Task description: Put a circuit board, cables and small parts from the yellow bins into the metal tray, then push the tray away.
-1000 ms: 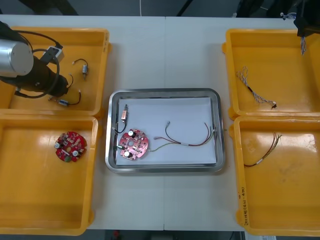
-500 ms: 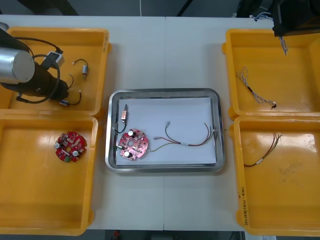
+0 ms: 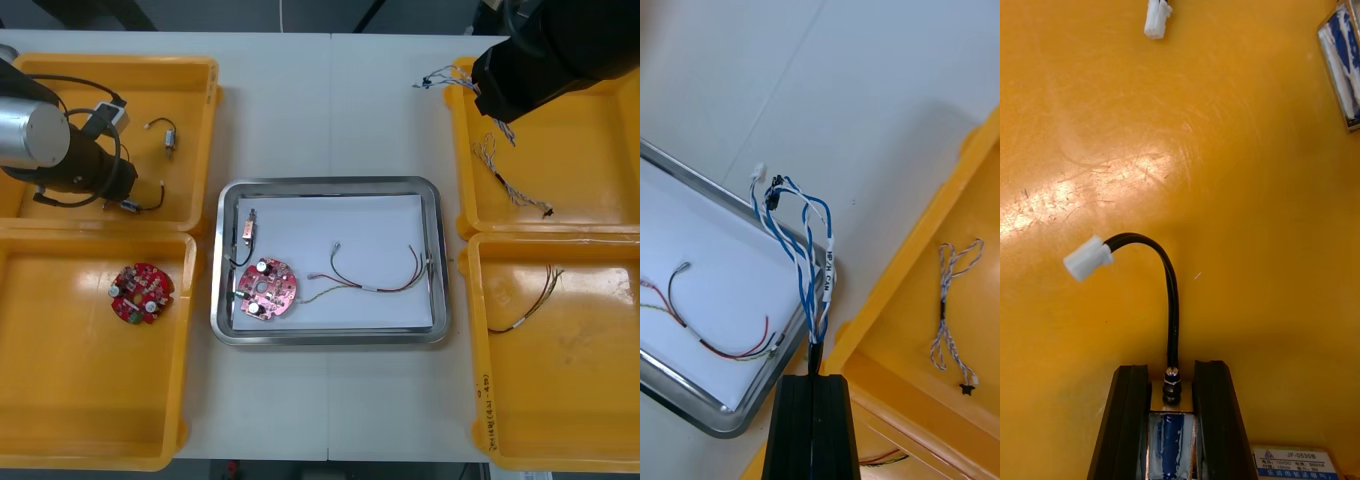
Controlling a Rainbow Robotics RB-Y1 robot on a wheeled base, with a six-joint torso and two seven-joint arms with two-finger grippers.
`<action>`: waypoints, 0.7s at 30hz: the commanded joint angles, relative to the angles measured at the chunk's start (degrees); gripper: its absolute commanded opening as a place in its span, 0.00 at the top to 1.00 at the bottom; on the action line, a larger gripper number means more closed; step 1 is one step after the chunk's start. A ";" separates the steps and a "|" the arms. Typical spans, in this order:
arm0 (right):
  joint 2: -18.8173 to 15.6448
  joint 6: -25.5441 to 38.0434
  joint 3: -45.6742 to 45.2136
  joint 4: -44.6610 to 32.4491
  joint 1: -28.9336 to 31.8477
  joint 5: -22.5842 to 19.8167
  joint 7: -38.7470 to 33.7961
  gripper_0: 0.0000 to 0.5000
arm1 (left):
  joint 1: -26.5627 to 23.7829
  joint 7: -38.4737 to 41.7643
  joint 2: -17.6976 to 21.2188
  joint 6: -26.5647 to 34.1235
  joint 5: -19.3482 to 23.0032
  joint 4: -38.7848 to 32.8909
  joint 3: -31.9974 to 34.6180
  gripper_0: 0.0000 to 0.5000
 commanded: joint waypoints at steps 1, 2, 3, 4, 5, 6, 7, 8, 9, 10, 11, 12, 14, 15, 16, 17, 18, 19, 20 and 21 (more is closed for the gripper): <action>-1.27 0.17 4.34 -3.54 0.00 -1.14 2.54 1.00 | 2.07 -4.01 1.27 0.87 -0.29 -3.11 1.68 1.00; -0.92 0.17 5.31 -3.89 -0.26 -1.05 2.98 1.00 | 2.07 -3.92 1.62 1.75 -0.29 -4.16 2.48 1.00; -0.30 0.17 6.28 -4.07 -0.44 -0.79 3.77 1.00 | 2.07 -3.92 1.88 2.80 -0.29 -5.22 3.35 1.00; -0.04 0.17 6.72 -4.07 -0.61 -0.52 4.57 1.00 | 1.98 -3.92 2.06 3.42 -0.29 -5.74 3.79 1.00; 0.67 0.17 7.59 -4.07 -0.96 0.35 6.15 1.00 | 2.07 -3.92 2.41 4.47 -0.29 -6.80 4.59 1.00; 1.46 0.17 8.30 -4.07 -1.23 1.23 7.91 1.00 | 2.07 -3.83 2.76 5.61 -0.38 -8.03 5.38 1.00; 1.99 0.17 8.65 -4.07 -1.31 1.59 8.70 1.00 | 2.07 -3.83 2.85 6.14 -0.38 -8.56 5.82 1.00; 2.86 0.17 9.18 -4.07 -1.49 2.29 10.10 1.00 | 2.07 -3.75 3.11 7.28 -0.38 -9.87 6.69 1.00; 3.74 0.17 9.44 -4.07 -1.67 2.99 11.60 1.00 | 2.07 -3.66 3.29 8.52 -0.64 -10.93 7.49 1.00; 4.45 0.17 9.70 -4.07 -1.67 3.26 13.00 1.00 | 2.07 -3.57 3.46 9.75 -0.73 -11.98 8.28 1.00; 4.89 0.17 9.79 -4.07 -1.67 3.43 13.62 1.00 | 2.07 -3.57 3.55 10.36 -0.82 -12.51 8.63 1.00; 5.50 0.17 10.14 -4.07 -1.67 3.61 15.02 1.00 | 2.07 -3.39 3.64 11.59 -0.82 -13.65 9.42 1.00; 6.03 0.17 10.93 -4.07 -1.67 3.78 17.13 1.00 | 2.07 -2.95 3.64 13.09 -1.44 -15.24 10.12 1.00; 6.29 0.17 11.72 -4.07 -1.67 3.78 18.54 1.00 | 2.07 -2.60 3.64 14.05 -2.14 -16.38 10.56 1.00; 6.47 0.17 12.96 -4.07 -1.67 4.13 19.68 1.00 | 1.98 -2.16 3.64 14.93 -2.58 -17.34 11.00 1.00; 6.56 0.17 13.57 -4.07 -1.67 4.22 20.30 1.00 | 2.07 -1.90 3.64 15.37 -2.75 -17.87 11.35 1.00; 6.73 0.17 14.89 -4.07 -1.67 4.75 21.35 1.00 | 2.07 -1.20 3.64 16.34 -3.02 -18.84 11.79 1.00; 6.91 0.17 15.68 -4.07 -1.67 5.01 21.79 1.00 | 1.98 -0.32 3.64 16.78 -3.02 -19.37 11.97 1.00; 7.08 0.17 17.00 -4.07 -1.67 5.63 22.85 1.00 | 2.07 1.79 3.64 17.66 -3.02 -20.51 12.06 1.00; 7.52 0.17 18.14 -4.07 -1.67 6.33 23.99 1.00 | 2.07 3.37 3.64 18.36 -3.11 -21.83 12.06 1.00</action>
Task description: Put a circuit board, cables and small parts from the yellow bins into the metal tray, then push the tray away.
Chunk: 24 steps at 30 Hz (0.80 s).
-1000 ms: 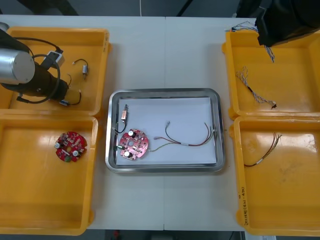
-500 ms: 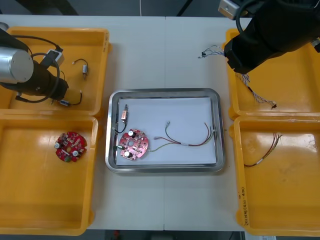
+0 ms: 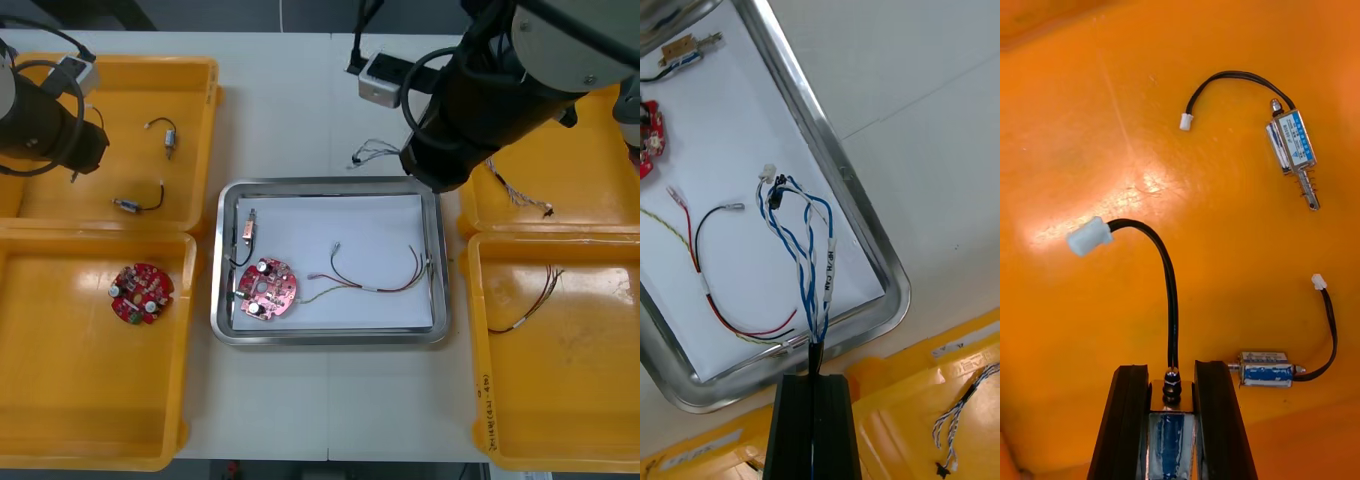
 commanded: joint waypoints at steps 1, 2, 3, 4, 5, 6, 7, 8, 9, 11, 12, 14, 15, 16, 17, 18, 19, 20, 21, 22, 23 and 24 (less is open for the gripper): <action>1.77 -0.05 6.36 -1.45 -1.65 2.68 4.90 1.00 | 0.73 5.04 2.56 3.48 -0.97 -6.41 2.11 1.00; 1.86 -0.40 6.89 -1.45 -1.65 3.03 5.69 1.00 | 0.73 6.01 2.56 3.92 -1.05 -7.02 2.11 1.00; 2.04 -1.11 7.94 -1.27 -1.65 3.29 6.75 1.00 | 0.73 7.41 2.56 4.97 -1.41 -8.26 2.11 1.00; 2.30 -1.90 8.82 -0.75 -1.65 3.29 7.72 1.00 | 0.65 8.55 2.47 5.94 -1.58 -9.31 2.11 1.00; 2.39 -2.34 9.17 -0.48 -1.65 3.29 8.24 1.00 | 0.73 8.91 2.38 6.38 -1.58 -9.75 2.11 1.00; 2.65 -3.13 10.05 0.13 -1.65 3.20 9.21 1.00 | 0.73 9.26 2.29 7.08 -1.58 -10.72 2.29 1.00; 2.74 -4.27 10.76 0.84 -1.65 3.12 10.53 1.00 | 0.73 9.61 2.20 7.96 -1.58 -11.68 2.46 1.00; 2.83 -4.89 11.02 1.19 -1.65 3.03 11.05 1.00 | 0.73 9.78 2.03 8.49 -1.67 -12.03 2.55 1.00; 3.09 -6.03 11.46 1.98 -1.65 2.94 12.20 1.00 | 0.73 10.14 1.77 9.37 -1.67 -13.00 2.90 1.00; 3.53 -7.79 11.99 3.39 -1.56 2.85 14.31 1.00 | 0.82 11.10 1.06 10.60 -2.02 -14.50 3.52 1.00; 3.80 -8.75 12.34 4.35 -1.65 2.68 15.71 1.00 | 0.91 12.95 0.62 11.48 -2.28 -15.64 3.70 1.00; 4.06 -9.98 12.95 5.93 -1.56 2.94 17.65 1.00 | 0.91 15.85 -0.34 12.71 -2.81 -17.84 3.70 1.00; 3.97 -10.34 13.13 6.29 -1.56 2.94 18.17 1.00 | 0.91 16.38 -0.52 13.06 -2.81 -18.45 3.70 1.00; 4.06 -10.86 13.48 6.81 -1.56 3.20 19.14 1.00 | 0.91 17.34 -1.05 13.85 -3.08 -19.59 3.70 1.00; 4.06 -10.95 13.66 7.08 -1.56 3.38 19.58 1.00 | 0.91 17.87 -1.40 14.38 -3.25 -20.03 3.70 1.00; 4.06 -11.21 14.18 7.60 -1.65 4.00 20.28 1.00 | 0.91 18.84 -2.19 15.26 -3.78 -21.09 3.52 1.00; 4.06 -11.21 14.71 8.13 -1.56 4.79 20.55 1.00 | 1.08 20.24 -2.98 16.05 -5.10 -22.49 3.08 1.00; 4.06 -11.30 15.15 8.31 -1.56 5.31 20.63 1.00 | 1.26 21.03 -3.42 16.31 -5.80 -23.11 2.82 1.00; 3.97 -11.39 16.12 8.57 -1.56 6.54 20.72 1.00 | 1.52 22.44 -4.21 16.40 -6.94 -24.34 2.29 1.00; 3.97 -11.57 17.08 8.75 -1.56 8.04 20.90 1.00 | 1.88 23.50 -4.91 16.31 -7.91 -25.48 1.94 1.00; 3.97 -11.83 17.61 8.75 -1.56 8.83 20.99 1.00 | 2.14 23.76 -5.35 16.31 -8.35 -25.92 1.76 1.00; 3.97 -12.27 18.67 8.75 -1.56 9.97 21.07 1.00 | 2.40 23.94 -5.88 16.40 -8.79 -26.71 1.59 1.00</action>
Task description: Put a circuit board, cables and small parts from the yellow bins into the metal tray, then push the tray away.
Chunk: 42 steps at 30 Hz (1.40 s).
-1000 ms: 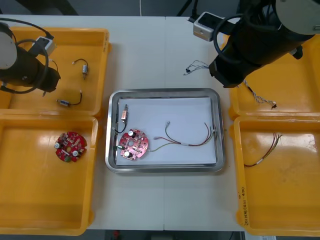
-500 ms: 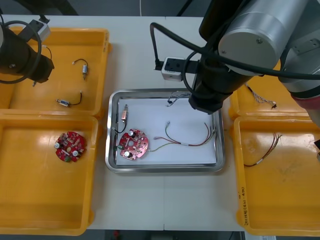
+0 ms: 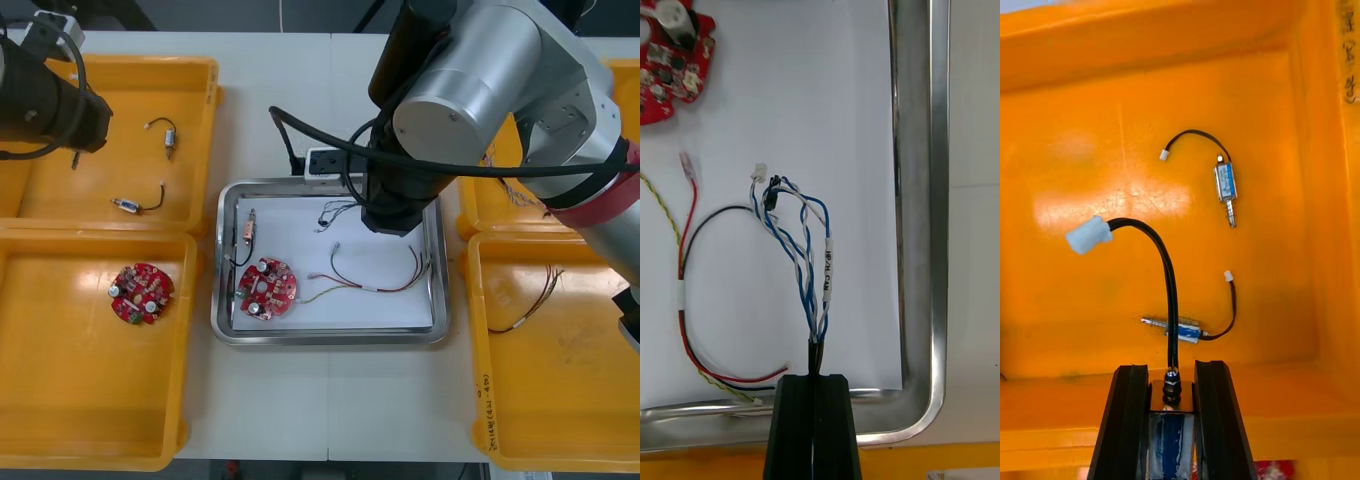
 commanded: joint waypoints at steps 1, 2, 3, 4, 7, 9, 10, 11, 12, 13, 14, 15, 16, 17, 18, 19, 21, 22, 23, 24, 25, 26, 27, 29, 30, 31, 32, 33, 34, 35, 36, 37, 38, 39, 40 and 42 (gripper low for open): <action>0.79 -1.90 4.75 0.16 -1.55 4.40 1.94 1.00 | 2.10 2.21 -3.39 0.47 -2.98 -5.29 -0.14 1.00; 0.79 -2.16 5.02 0.42 -1.55 4.76 1.94 1.00 | 2.27 2.38 -3.57 0.55 -2.98 -5.64 -0.14 1.00; 0.70 -2.95 5.37 1.12 -1.55 4.84 2.03 1.00 | 2.36 2.65 -3.92 0.55 -2.98 -6.26 -0.14 1.00; 0.79 -3.83 5.45 1.91 -1.55 4.67 2.29 1.00 | 2.36 3.09 -4.18 0.73 -2.98 -6.87 -0.40 1.00; 0.79 -5.85 5.45 4.38 -1.55 3.52 2.82 1.00 | 2.36 6.16 -4.88 1.17 -2.98 -8.54 -1.37 1.00; 0.79 -6.91 5.54 5.69 -1.37 3.17 3.35 1.00 | 2.36 8.01 -5.32 1.26 -2.98 -9.60 -2.16 1.00; 0.79 -7.70 5.81 6.40 -1.28 3.35 3.70 1.00 | 2.36 9.15 -5.50 1.35 -2.98 -10.12 -2.69 1.00; 0.79 -8.40 6.07 7.01 -1.11 3.61 4.05 1.00 | 2.36 10.03 -5.76 1.70 -2.98 -10.91 -3.13 1.00; 0.79 -8.84 6.33 7.19 -1.11 3.88 4.14 1.00 | 2.36 10.38 -5.85 1.87 -3.16 -11.18 -3.30 1.00; 0.79 -9.37 6.60 7.80 -0.93 4.49 4.40 1.00 | 2.36 10.82 -6.20 2.14 -3.42 -11.88 -3.74 1.00; 0.79 -9.98 6.86 8.33 -0.84 5.02 4.67 1.00 | 2.36 11.00 -6.47 2.66 -3.60 -12.41 -4.18 1.00; 0.79 -10.25 6.95 8.59 -0.76 5.28 4.75 1.00 | 2.27 11.17 -6.55 3.02 -3.77 -12.67 -4.36 1.00; 0.70 -10.51 7.12 8.86 -0.76 5.46 4.84 1.00 | 2.27 11.26 -6.64 3.37 -3.86 -12.85 -4.53 1.00; 0.70 -11.39 7.48 9.74 -0.76 5.63 5.11 1.00 | 2.27 11.70 -7.17 3.81 -4.21 -13.55 -5.06 1.00; 0.70 -11.39 7.48 9.74 -0.76 5.63 5.11 1.00 | 2.27 11.70 -7.17 3.81 -4.21 -13.55 -5.06 1.00; 0.70 -11.92 7.74 10.62 -0.76 5.81 5.28 1.00 | 2.27 12.14 -7.52 3.81 -4.39 -13.99 -5.68 1.00; 0.70 -12.27 7.92 11.49 -0.76 5.99 5.54 1.00 | 2.27 12.67 -7.87 3.81 -4.74 -14.17 -6.03 1.00; 0.70 -12.36 7.83 11.93 -0.76 6.07 5.81 1.00 | 2.27 12.84 -8.14 3.81 -5.09 -14.43 -6.47 1.00; 0.70 -12.36 7.83 12.11 -0.76 6.16 5.81 1.00 | 2.27 12.84 -8.22 3.81 -5.36 -14.43 -6.64 1.00; 0.70 -12.36 7.92 12.64 -0.76 6.34 6.07 1.00 | 2.27 13.02 -8.49 3.81 -5.80 -14.43 -6.99 1.00; 0.70 -12.36 7.83 13.08 -0.76 6.34 6.25 1.00 | 2.27 13.19 -8.49 3.81 -6.15 -14.52 -7.34 1.00; 0.70 -12.36 7.92 13.25 -0.76 6.34 6.34 1.00 | 2.27 13.19 -8.57 3.81 -6.24 -14.43 -7.43 1.00; 0.70 -12.45 7.92 13.78 -0.76 6.34 6.60 1.00 | 2.27 13.37 -8.66 3.81 -6.24 -14.43 -7.52 1.00; 0.70 -12.80 8.18 14.04 -0.76 6.43 6.78 1.00 | 2.27 13.46 -8.57 3.81 -6.15 -14.43 -7.61 1.00; 0.70 -12.97 8.27 13.96 -0.76 6.51 6.86 1.00 | 2.27 13.55 -8.57 3.81 -6.15 -14.52 -7.52 1.00; 0.70 -13.41 8.44 14.04 -0.76 6.78 6.95 1.00 | 2.36 13.63 -8.57 3.81 -6.15 -14.52 -7.52 1.00; 0.70 -13.85 8.71 14.04 -0.76 6.86 7.04 1.00 | 2.27 13.81 -8.57 3.81 -6.15 -14.61 -7.52 1.00; 0.70 -14.38 9.06 14.04 -0.67 6.86 7.04 1.00 | 2.27 13.90 -8.57 3.72 -6.15 -14.61 -7.52 1.00; 0.70 -14.47 9.06 14.04 -0.76 6.86 7.04 1.00 | 2.27 13.90 -8.57 3.81 -6.06 -14.61 -7.52 1.00; 0.70 -15.08 9.41 14.39 -0.67 6.95 6.95 1.00 | 2.27 14.07 -8.57 3.81 -6.15 -14.61 -7.52 1.00; 0.70 -15.26 9.59 14.66 -0.76 6.95 6.95 1.00 | 2.27 14.07 -8.57 3.72 -6.15 -14.61 -7.52 1.00; 0.70 -15.70 9.67 15.01 -0.76 6.95 7.04 1.00 | 2.27 14.07 -8.57 3.72 -6.15 -14.61 -7.52 1.00; 0.70 -15.87 9.67 15.19 -0.76 6.86 7.04 1.00 | 2.27 14.07 -8.57 3.72 -6.15 -14.61 -7.52 1.00; 0.70 -16.23 9.94 15.45 -0.67 6.78 7.04 1.00 | 2.27 14.16 -8.57 3.72 -6.15 -14.61 -7.52 1.00; 0.70 -16.23 10.02 15.45 -0.67 6.78 6.95 1.00 | 2.27 14.16 -8.57 3.72 -6.15 -14.61 -7.52 1.00; 0.70 -16.14 10.11 15.54 -0.76 6.78 6.78 1.00 | 2.27 14.25 -8.57 3.72 -6.15 -14.61 -7.52 1.00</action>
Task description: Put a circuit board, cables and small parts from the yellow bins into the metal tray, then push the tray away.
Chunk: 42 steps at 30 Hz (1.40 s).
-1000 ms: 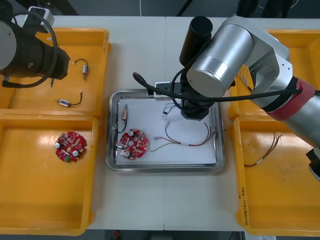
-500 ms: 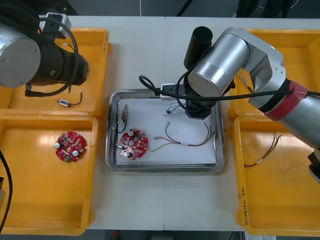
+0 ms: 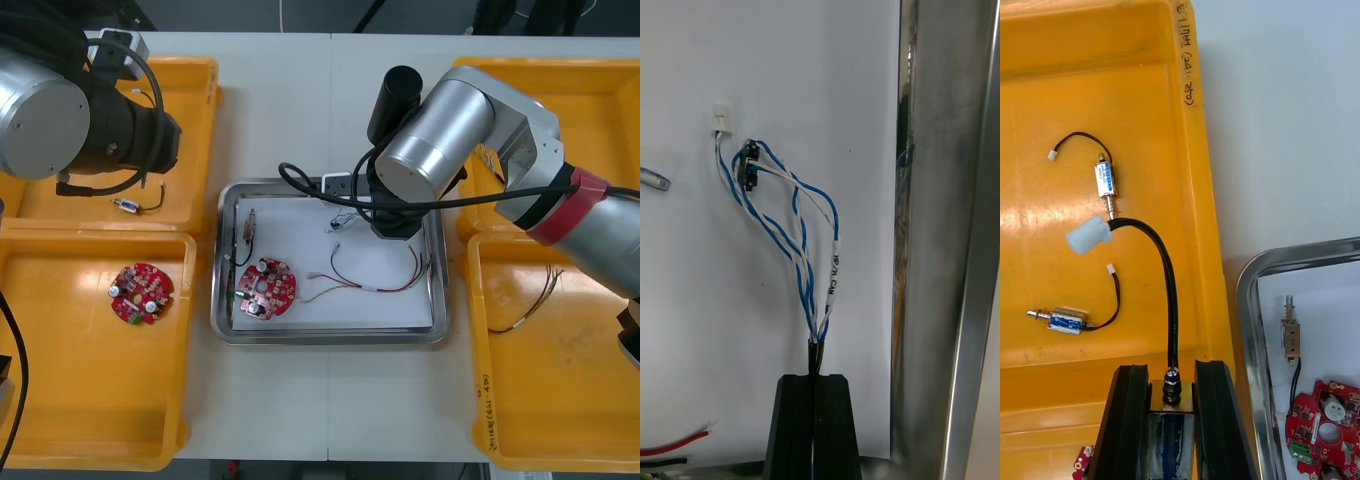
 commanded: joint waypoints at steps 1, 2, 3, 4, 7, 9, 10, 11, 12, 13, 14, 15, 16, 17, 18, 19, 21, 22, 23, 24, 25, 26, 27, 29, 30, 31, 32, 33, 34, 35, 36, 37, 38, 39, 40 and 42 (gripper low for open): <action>0.65 -0.42 1.02 0.08 -0.76 0.28 0.86 0.76 | 0.47 4.74 -0.92 0.26 -0.61 -2.28 -0.60 0.99; 0.65 -0.42 1.02 0.08 -0.76 0.28 0.77 0.28 | 0.38 4.74 -0.84 0.26 -0.61 -2.28 -0.60 1.00; 0.65 -0.42 1.02 0.08 -0.76 0.28 0.68 0.06 | 0.38 4.74 -0.84 0.26 -0.61 -2.28 -0.60 1.00; 0.65 -0.34 1.02 0.08 -0.76 0.19 0.60 0.00 | 0.38 4.74 -0.84 0.17 -0.61 -2.28 -0.60 1.00; 0.65 -0.34 0.67 -0.01 -0.76 -0.78 0.07 0.00 | 0.47 4.92 -0.84 0.26 -0.52 -2.55 -0.60 1.00; 0.65 -0.16 0.31 -0.18 -0.76 -1.66 -0.11 0.00 | 0.47 5.09 -0.92 0.26 -0.52 -2.72 -0.69 1.00; 0.65 0.02 -0.04 -0.27 -0.76 -1.92 -0.19 0.00 | 0.47 5.09 -0.92 0.26 -0.52 -2.81 -0.60 1.00; 0.65 0.54 -0.39 -0.53 -0.76 -2.36 -0.37 0.00 | 0.47 5.18 -0.84 0.26 -0.43 -2.90 -0.60 1.00; 0.65 0.90 -0.65 -0.80 -0.76 -2.53 -0.46 0.00 | 0.38 5.27 -0.92 0.26 -0.34 -2.99 -0.69 1.00; 0.65 1.33 -0.74 -1.06 -0.76 -2.62 -0.55 0.00 | 0.38 5.27 -0.92 0.26 -0.43 -3.07 -0.60 1.00; 0.65 2.04 -0.83 -1.68 -0.76 -2.80 -0.81 0.00 | 0.38 5.36 -0.92 0.26 -0.43 -3.16 -0.60 1.00; 0.65 2.30 -0.92 -1.94 -0.76 -2.80 -0.99 0.00 | 0.47 5.36 -0.92 0.26 -0.34 -3.16 -0.60 1.00; 0.65 3.00 -0.92 -2.47 -0.76 -2.80 -1.16 0.00 | 0.47 5.44 -0.92 0.26 -0.34 -3.16 -0.60 1.00; 0.65 3.62 -0.92 -2.99 -0.76 -2.71 -1.43 0.00 | 0.47 5.44 -1.10 0.26 -0.43 -3.16 -0.60 1.00; 0.65 4.32 -1.00 -3.61 -0.76 -2.71 -1.69 0.00 | 0.47 5.44 -1.45 0.26 -0.78 -3.25 -0.60 1.00; 0.65 4.59 -1.00 -3.87 -0.76 -2.71 -1.86 0.00 | 0.47 5.44 -1.63 0.26 -1.13 -3.25 -0.60 1.00; 0.65 5.64 -1.18 -4.75 -0.76 -2.71 -2.30 0.00 | 0.47 5.36 -2.77 0.26 -2.28 -3.25 -0.51 1.00; 0.65 5.82 -1.18 -4.93 -0.76 -2.71 -2.39 0.00 | 0.47 5.27 -3.03 0.26 -2.54 -3.16 -0.42 1.00; 0.65 6.26 -1.18 -5.37 -0.76 -2.71 -2.66 0.00 | 0.47 5.18 -3.82 0.26 -3.16 -3.25 0.02 1.00; 0.65 6.43 -1.18 -5.63 -0.76 -2.71 -2.74 0.00 | 0.56 5.09 -4.18 0.26 -3.42 -3.16 0.19 1.00; 0.65 6.61 -1.18 -6.07 -0.76 -2.80 -3.01 0.00 | 0.65 4.92 -4.35 0.26 -3.33 -3.16 0.37 1.00; 0.65 6.70 -1.27 -6.25 -0.76 -2.71 -3.18 0.00 | 0.65 4.83 -4.35 0.26 -3.33 -3.25 0.37 1.00; 0.65 6.78 -1.27 -6.51 -0.76 -2.71 -3.36 0.00 | 0.65 4.74 -4.35 0.26 -3.24 -3.25 0.46 1.00; 0.65 7.14 -1.44 -6.86 -0.76 -2.53 -3.62 0.00 | 0.65 4.65 -4.35 0.26 -3.24 -3.25 0.46 1.00; 0.65 7.14 -1.53 -7.04 -0.76 -2.53 -3.71 0.00 | 0.65 4.65 -4.35 0.26 -3.24 -3.16 0.46 1.00; 0.65 7.40 -1.62 -7.21 -0.76 -2.45 -3.80 0.00 | 0.65 4.65 -4.35 0.26 -3.16 -3.25 0.46 1.00; 0.65 7.49 -1.71 -7.48 -0.76 -2.36 -3.89 0.00 | 0.65 4.65 -4.26 0.26 -3.16 -3.25 0.54 1.00; 0.65 7.66 -1.79 -7.65 -0.76 -2.36 -4.06 0.00 | 0.65 4.57 -4.35 0.26 -3.16 -3.25 0.54 1.00; 0.65 7.75 -1.79 -7.74 -0.76 -2.36 -4.06 0.00 | 0.65 4.65 -4.26 0.26 -3.07 -3.25 0.54 1.00; 0.65 7.93 -1.79 -8.00 -0.76 -2.27 -4.15 0.00 | 0.65 4.57 -4.26 0.26 -3.16 -3.25 0.63 1.00; 0.65 8.01 -1.88 -8.27 -0.76 -2.18 -4.15 0.00 | 0.65 4.57 -4.26 0.26 -3.07 -3.25 0.63 1.00; 0.65 8.19 -1.88 -8.36 -0.76 -2.10 -4.24 0.00 | 0.65 4.57 -4.35 0.26 -3.07 -3.16 0.63 1.00; 0.65 8.45 -1.97 -8.62 -0.76 -2.01 -4.33 0.00 | 0.65 4.57 -4.35 0.26 -3.07 -3.16 0.63 1.00; 0.65 8.72 -2.15 -8.80 -0.76 -2.01 -4.41 0.00 | 0.65 4.57 -4.26 0.26 -3.07 -3.25 0.63 1.00; 0.65 9.16 -2.41 -9.06 -0.76 -1.92 -4.50 0.00 | 0.65 4.57 -4.26 0.26 -3.07 -3.25 0.63 1.00; 0.65 9.77 -2.76 -9.50 -0.76 -1.92 -4.50 0.00 | 0.65 4.57 -4.26 0.26 -3.07 -3.16 0.63 1.00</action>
